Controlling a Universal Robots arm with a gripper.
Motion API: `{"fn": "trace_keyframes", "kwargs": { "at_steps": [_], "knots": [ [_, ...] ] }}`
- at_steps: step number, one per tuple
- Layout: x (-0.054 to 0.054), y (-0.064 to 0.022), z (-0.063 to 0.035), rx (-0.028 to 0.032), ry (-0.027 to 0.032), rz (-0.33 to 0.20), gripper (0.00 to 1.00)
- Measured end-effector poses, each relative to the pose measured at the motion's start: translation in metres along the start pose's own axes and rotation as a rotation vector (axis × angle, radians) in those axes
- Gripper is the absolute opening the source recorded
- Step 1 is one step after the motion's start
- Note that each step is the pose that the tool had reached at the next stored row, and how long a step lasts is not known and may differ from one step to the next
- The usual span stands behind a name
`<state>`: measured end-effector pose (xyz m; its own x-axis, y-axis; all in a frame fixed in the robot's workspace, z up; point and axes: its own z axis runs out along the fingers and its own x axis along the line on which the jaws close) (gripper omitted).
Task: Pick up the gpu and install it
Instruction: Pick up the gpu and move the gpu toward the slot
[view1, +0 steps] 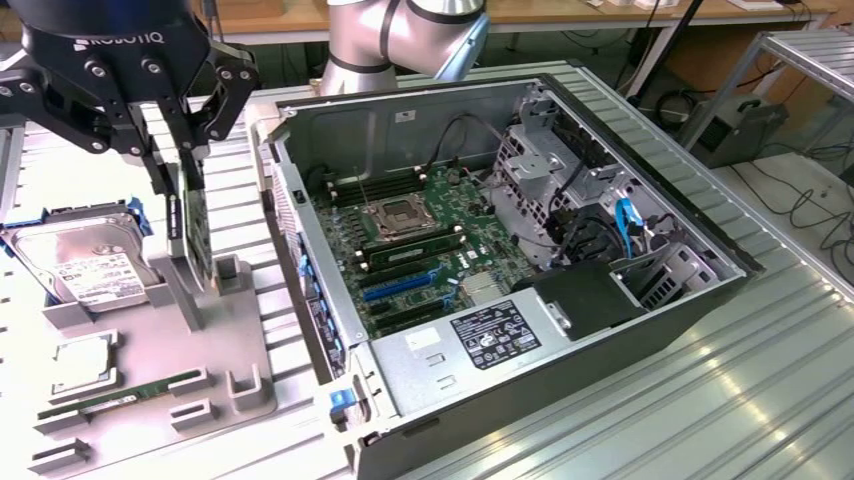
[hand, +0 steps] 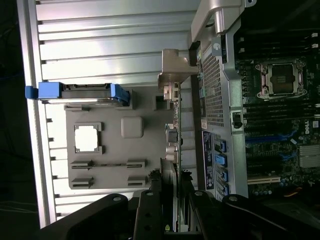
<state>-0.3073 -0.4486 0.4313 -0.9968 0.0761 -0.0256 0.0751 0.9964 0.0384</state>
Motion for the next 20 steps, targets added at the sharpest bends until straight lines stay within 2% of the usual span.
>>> {"fn": "trace_keyframes", "kwargs": {
  "at_steps": [20],
  "knots": [
    [-0.017, 0.0013, 0.0005, 0.0001, 0.0, 0.0, 0.26]
  ]
}}
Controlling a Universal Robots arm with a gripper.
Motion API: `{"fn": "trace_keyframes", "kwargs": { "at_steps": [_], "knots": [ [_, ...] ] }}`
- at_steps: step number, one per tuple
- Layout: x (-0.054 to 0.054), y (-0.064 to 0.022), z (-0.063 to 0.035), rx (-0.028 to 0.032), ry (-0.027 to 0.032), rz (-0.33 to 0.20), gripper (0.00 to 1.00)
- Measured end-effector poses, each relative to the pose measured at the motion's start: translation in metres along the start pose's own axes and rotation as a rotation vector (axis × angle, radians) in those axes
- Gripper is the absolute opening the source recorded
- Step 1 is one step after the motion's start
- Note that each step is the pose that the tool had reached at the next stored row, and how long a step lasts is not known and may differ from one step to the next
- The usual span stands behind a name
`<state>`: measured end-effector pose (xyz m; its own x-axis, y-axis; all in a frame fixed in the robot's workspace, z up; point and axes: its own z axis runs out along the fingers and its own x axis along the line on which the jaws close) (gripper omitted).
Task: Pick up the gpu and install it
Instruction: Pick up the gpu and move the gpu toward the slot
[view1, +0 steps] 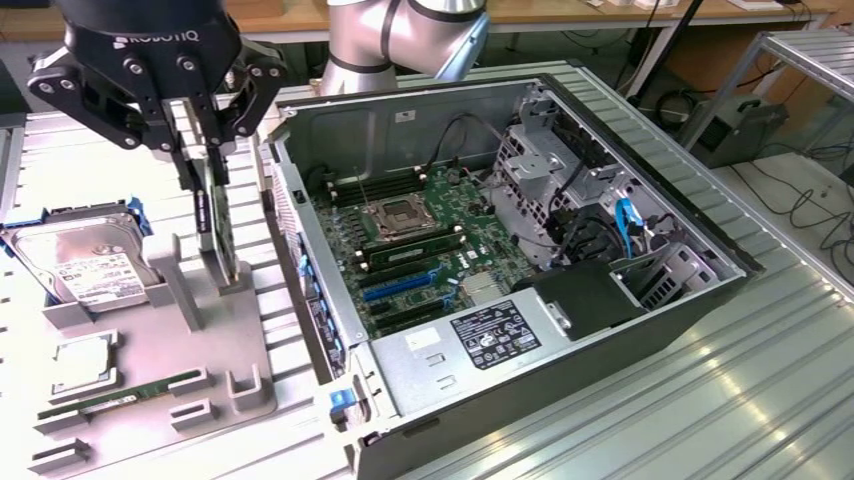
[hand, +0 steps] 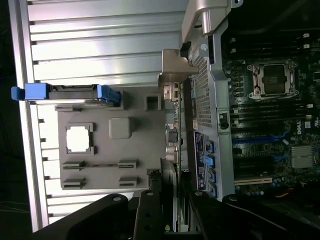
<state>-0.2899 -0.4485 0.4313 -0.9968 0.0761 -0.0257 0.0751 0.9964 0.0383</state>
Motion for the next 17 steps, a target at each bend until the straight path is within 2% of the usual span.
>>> {"fn": "trace_keyframes", "kwargs": {
  "at_steps": [17],
  "knots": [
    [-0.0095, 0.0007, 0.0003, 0.0, 0.0, 0.0, 0.26]
  ]
}}
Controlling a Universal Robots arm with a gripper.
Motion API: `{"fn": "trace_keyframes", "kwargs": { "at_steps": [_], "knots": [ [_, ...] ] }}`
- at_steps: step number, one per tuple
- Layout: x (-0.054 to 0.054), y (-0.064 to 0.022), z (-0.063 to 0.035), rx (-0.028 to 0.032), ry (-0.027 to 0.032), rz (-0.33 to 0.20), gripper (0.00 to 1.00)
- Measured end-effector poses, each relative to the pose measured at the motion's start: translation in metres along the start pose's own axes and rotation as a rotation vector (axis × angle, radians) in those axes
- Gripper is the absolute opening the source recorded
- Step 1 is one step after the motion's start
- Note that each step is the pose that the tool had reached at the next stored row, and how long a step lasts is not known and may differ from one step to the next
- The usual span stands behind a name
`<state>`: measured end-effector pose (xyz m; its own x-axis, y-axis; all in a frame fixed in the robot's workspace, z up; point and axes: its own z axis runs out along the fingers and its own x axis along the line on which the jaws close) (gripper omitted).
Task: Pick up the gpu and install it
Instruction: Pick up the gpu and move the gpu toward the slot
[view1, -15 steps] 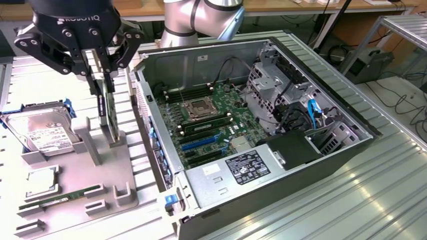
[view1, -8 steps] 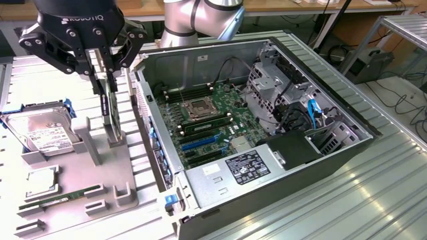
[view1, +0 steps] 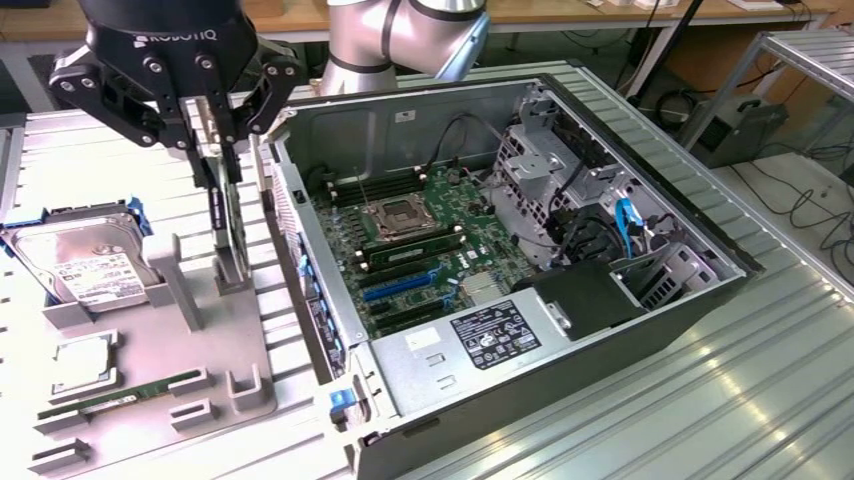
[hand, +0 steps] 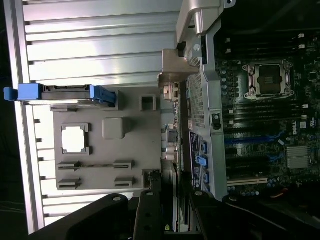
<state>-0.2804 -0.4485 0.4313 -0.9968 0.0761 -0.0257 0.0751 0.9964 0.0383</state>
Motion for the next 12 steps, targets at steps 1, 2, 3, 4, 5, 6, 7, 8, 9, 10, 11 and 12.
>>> {"fn": "trace_keyframes", "kwargs": {
  "at_steps": [1, 2, 3, 4, 5, 6, 7, 8, 9, 10, 11, 12],
  "knots": [
    [-0.0007, 0.0001, 0.0, 0.0, 0.0, 0.0, 0.26],
    [-0.0014, 0.0001, 0.0, 0.0, 0.0, 0.0, 0.26],
    [-0.0023, 0.0002, 0.0001, 0.0, 0.0, 0.0, 0.26],
    [-0.003, 0.0002, 0.0001, -0.0001, 0.0, 0.0, 0.26],
    [-0.004, 0.0003, 0.0001, 0.0001, 0.0, 0.0, 0.26],
    [-0.0048, 0.0004, 0.0001, 0.0, 0.0, 0.0, 0.26],
    [-0.0055, 0.0004, 0.0001, 0.0, 0.0, 0.0, 0.26],
    [-0.0065, 0.0005, 0.0002, 0.0, 0.0, 0.0, 0.26],
    [-0.0075, 0.0006, 0.0002, 0.0, -0.0001, 0.0, 0.26],
    [-0.0085, 0.0006, 0.0002, 0.0001, 0.0001, 0.0, 0.26],
    [-0.0095, 0.0007, 0.0003, 0.0001, 0.0, 0.0, 0.26],
    [-0.0103, 0.0008, 0.0003, 0.0001, 0.0, 0.0, 0.26]
  ]
}}
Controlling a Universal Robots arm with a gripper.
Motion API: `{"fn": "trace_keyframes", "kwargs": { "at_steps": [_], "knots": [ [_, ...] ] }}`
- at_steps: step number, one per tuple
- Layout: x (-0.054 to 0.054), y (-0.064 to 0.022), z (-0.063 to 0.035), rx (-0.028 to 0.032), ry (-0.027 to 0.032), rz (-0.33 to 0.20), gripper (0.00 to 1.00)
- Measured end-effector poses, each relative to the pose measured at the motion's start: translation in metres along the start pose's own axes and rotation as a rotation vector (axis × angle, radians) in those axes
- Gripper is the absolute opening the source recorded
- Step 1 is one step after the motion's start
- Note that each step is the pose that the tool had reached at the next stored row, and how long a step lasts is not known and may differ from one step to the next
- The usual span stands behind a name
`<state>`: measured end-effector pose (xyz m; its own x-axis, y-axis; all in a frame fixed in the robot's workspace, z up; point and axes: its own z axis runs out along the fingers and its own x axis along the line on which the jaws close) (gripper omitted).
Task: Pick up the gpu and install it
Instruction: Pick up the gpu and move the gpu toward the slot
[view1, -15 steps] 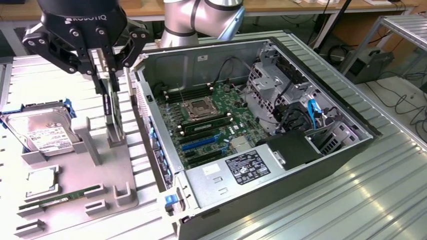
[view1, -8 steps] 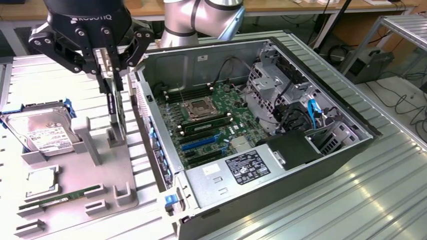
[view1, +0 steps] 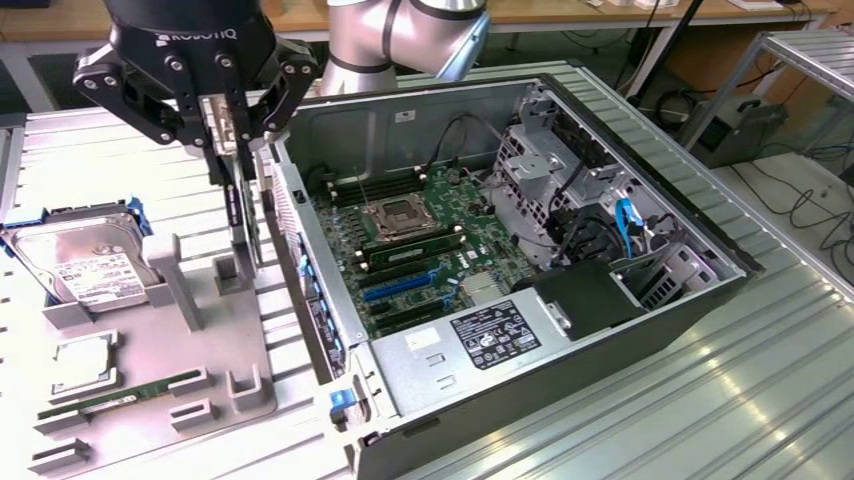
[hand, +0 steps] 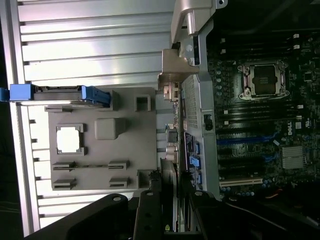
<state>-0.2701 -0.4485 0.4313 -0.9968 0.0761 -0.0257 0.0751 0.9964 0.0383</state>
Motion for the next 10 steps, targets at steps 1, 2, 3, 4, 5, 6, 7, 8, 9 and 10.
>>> {"fn": "trace_keyframes", "kwargs": {
  "at_steps": [1, 2, 3, 4, 5, 6, 7, 8, 9, 10],
  "knots": [
    [-0.0009, 0.0001, 0.0, -0.0001, 0.0, 0.0, 0.26],
    [-0.0016, 0.0001, 0.0001, -0.0001, 0.0, 0.0, 0.26],
    [-0.0023, 0.0002, 0.0001, -0.0001, 0.0, 0.0, 0.26],
    [-0.0032, 0.0002, 0.0001, 0.0, 0.0, 0.0, 0.26],
    [-0.0045, 0.0003, 0.0001, -0.0001, 0.0, 0.0, 0.26],
    [-0.0053, 0.0004, 0.0001, 0.0, 0.0, 0.0, 0.26],
    [-0.0062, 0.0005, 0.0002, -0.0001, -0.0001, 0.0, 0.26],
    [-0.0073, 0.0005, 0.0002, -0.0001, 0.0, 0.0, 0.26],
    [-0.0081, 0.0006, 0.0003, -0.0001, 0.0, 0.0, 0.26],
    [-0.0089, 0.0007, 0.0003, 0.0, 0.0, 0.0, 0.26]
  ]
}}
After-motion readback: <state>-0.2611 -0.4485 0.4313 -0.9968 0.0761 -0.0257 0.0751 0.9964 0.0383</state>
